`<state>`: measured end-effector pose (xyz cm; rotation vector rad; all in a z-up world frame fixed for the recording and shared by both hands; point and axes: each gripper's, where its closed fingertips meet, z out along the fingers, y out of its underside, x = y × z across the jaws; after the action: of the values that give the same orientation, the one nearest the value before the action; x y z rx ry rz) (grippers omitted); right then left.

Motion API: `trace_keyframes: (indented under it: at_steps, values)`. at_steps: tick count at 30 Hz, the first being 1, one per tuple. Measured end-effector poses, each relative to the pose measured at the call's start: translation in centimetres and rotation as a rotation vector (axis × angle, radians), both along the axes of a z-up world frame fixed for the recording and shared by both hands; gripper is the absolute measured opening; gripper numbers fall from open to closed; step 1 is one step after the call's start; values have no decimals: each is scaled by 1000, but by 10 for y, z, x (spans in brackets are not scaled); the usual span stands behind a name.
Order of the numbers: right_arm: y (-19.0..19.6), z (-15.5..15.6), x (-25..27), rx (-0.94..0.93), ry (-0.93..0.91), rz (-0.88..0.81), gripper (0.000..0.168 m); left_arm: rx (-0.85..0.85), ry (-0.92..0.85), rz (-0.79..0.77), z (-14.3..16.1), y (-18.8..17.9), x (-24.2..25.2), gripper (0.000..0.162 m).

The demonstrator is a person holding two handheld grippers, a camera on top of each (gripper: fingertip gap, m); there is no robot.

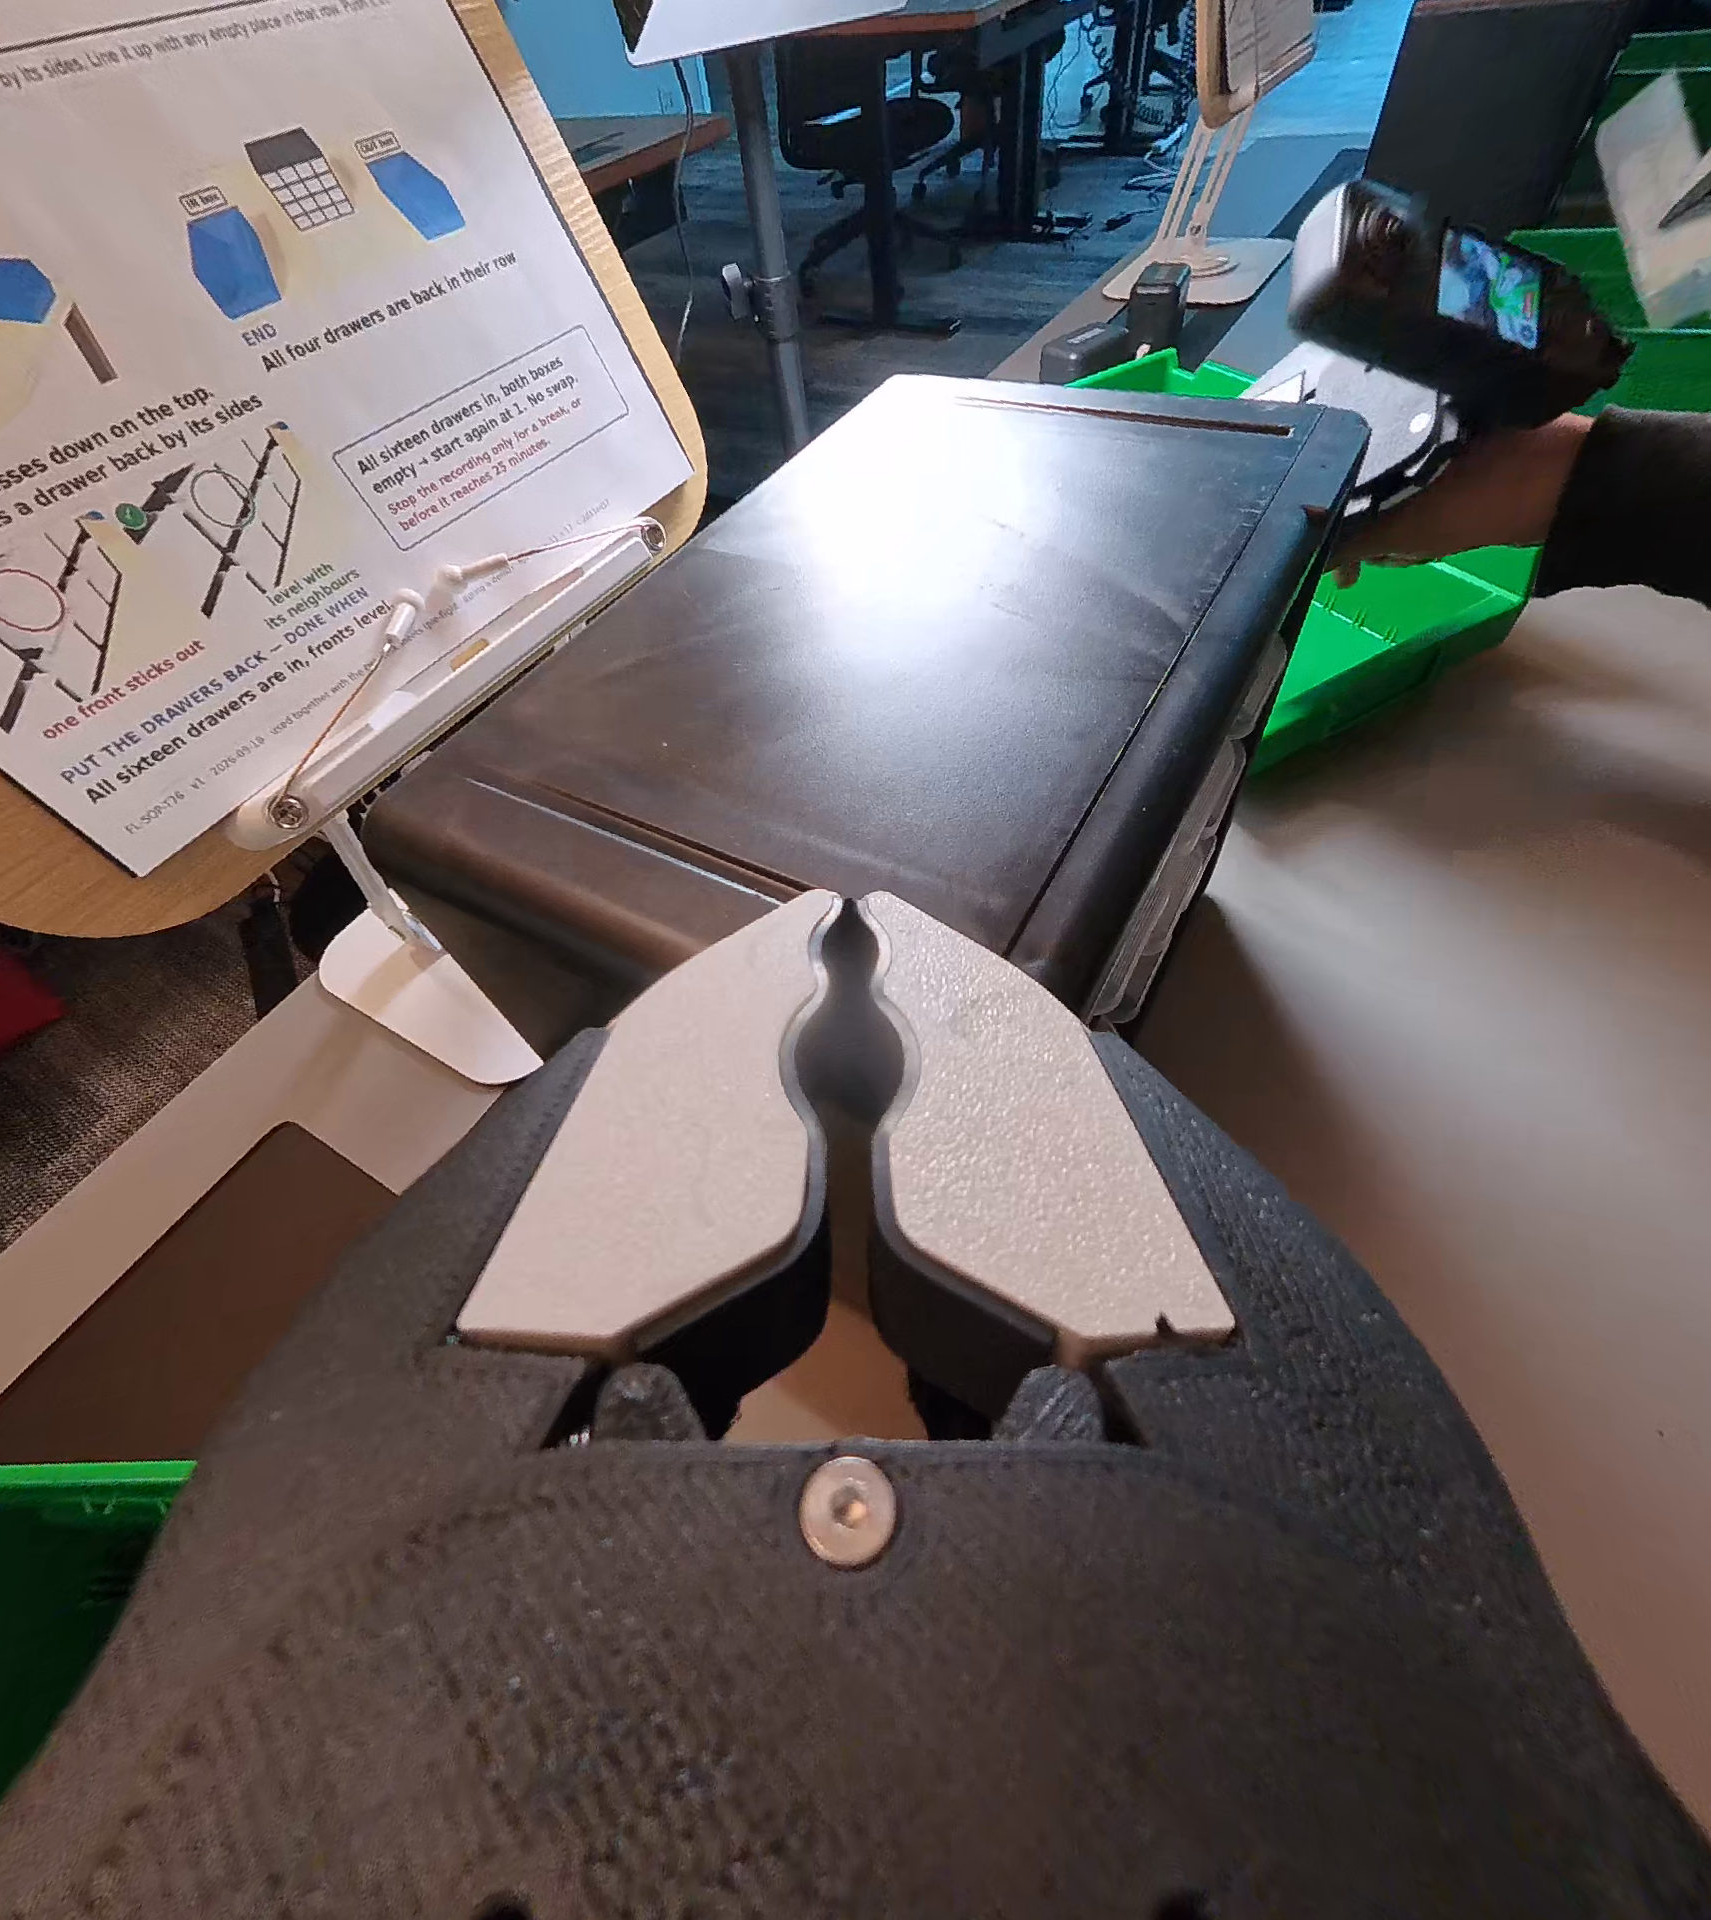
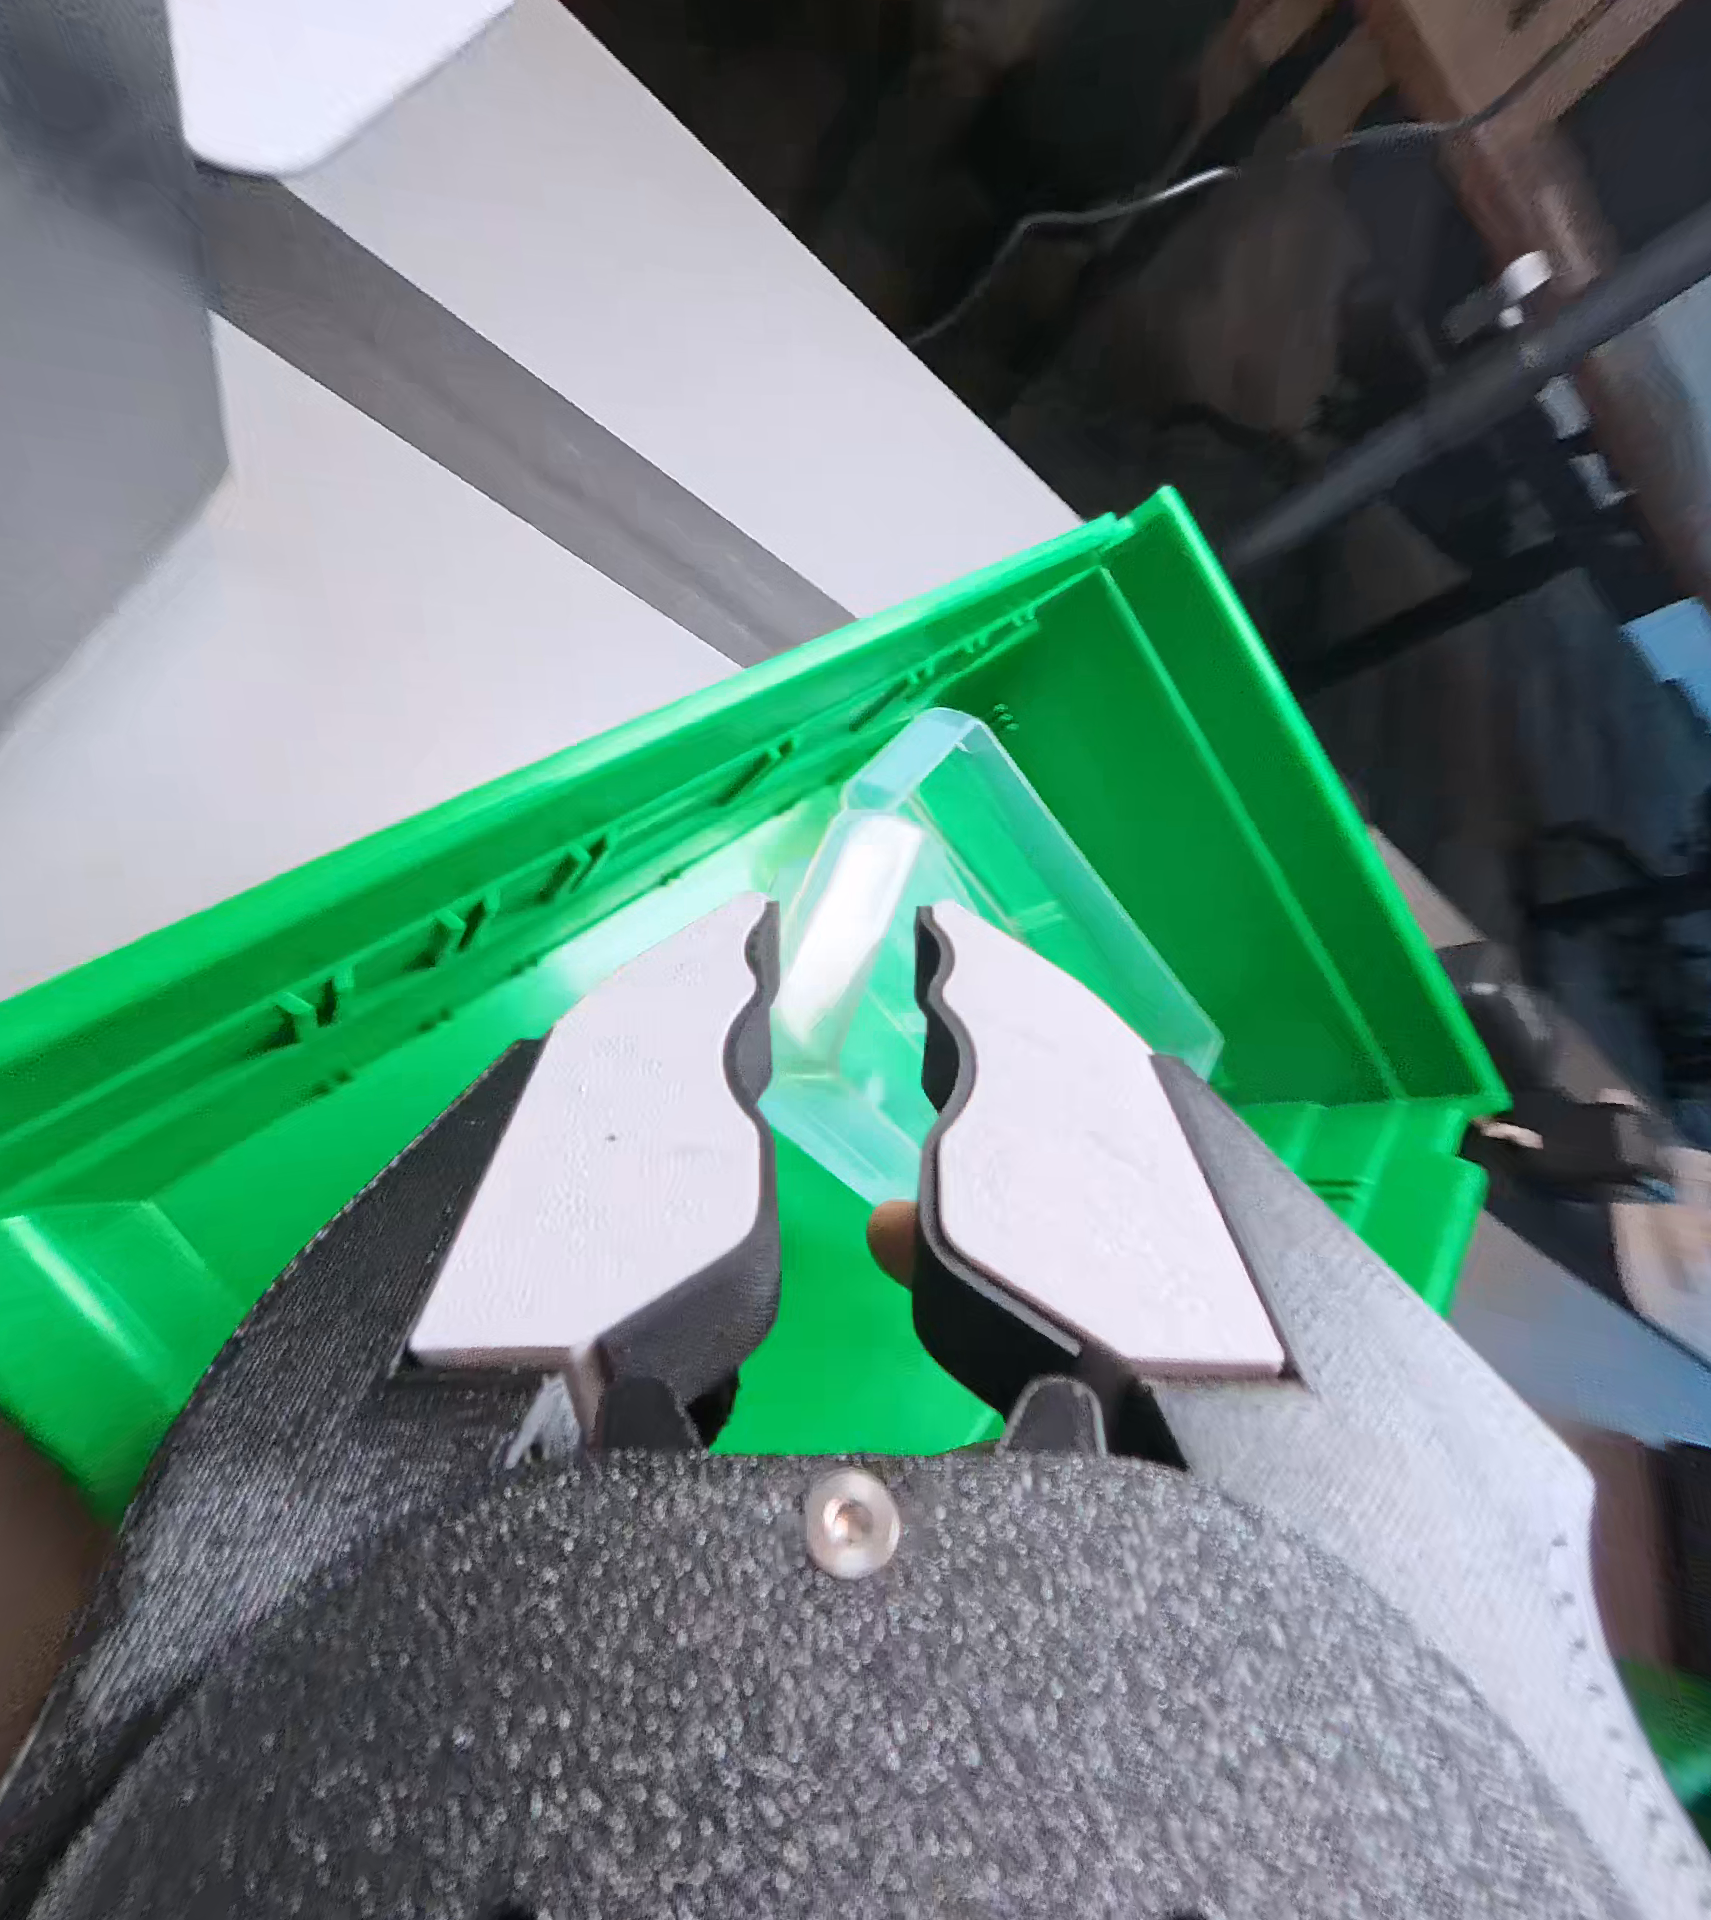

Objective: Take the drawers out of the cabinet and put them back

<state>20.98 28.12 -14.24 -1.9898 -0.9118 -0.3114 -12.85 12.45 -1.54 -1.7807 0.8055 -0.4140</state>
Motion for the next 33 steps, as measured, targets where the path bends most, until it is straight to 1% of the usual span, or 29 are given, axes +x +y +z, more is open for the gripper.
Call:
trace_keyframes:
  at_steps: [3, 5, 7, 10, 11, 12, 14, 18, 19, 21, 23, 25, 27, 29, 31, 33]
  values:
    - [-6, 5, -6, -52, 180, 50, 30, 0, -2, 0, 0, 0, 0, 0]
    - [-12, 8, -2, -75, 201, 80, 31, -1, -5, -1, 0, 0, 0, 0]
    - [-22, 0, 6, -140, 104, 123, 31, -3, -10, -3, 0, 0, 0, 0]
    - [-36, -26, 26, -215, -149, 162, 32, -5, -16, -3, 0, 0, 0, 0]
    - [-38, -34, 30, -227, -205, 163, 31, -4, -16, -3, 0, 0, 0, 0]
    - [-37, -41, 32, -227, -241, 157, 31, -4, -16, -3, 0, 0, 0, 0]
    - [-30, -48, 33, -185, -287, 133, 23, -2, -14, -1, 0, 0, 0, 0]
    - [-12, -52, 34, -108, -318, 76, 17, -1, -16, 0, 0, 0, 0, 0]
    - [-9, -49, 33, -85, -315, 67, 17, -1, -17, 0, 0, 0, 0, 0]
    - [-8, -40, 29, -63, -237, 51, 18, -2, -19, -3, 0, 0, 0, 0]
    - [-11, -16, 19, 4, -84, 47, 20, -4, -20, -5, 0, 0, 0, 0]
    - [-24, 18, 5, 95, 122, 72, 20, -5, -23, -7, 0, 0, 0, 0]
    - [-47, 46, -12, 166, 282, 131, 21, -6, -26, -8, 0, 0, 0, 0]
    - [-76, 65, -31, 215, 387, 219, 21, -8, -30, -9, 0, 0, 0, 0]
    - [-106, 74, -49, 264, 404, 308, 22, -9, -31, -10, 0, 0, 0, 0]
    - [-133, 76, -68, 309, 397, 384, 22, -8, -29, -8, 0, 0, 0, 0]
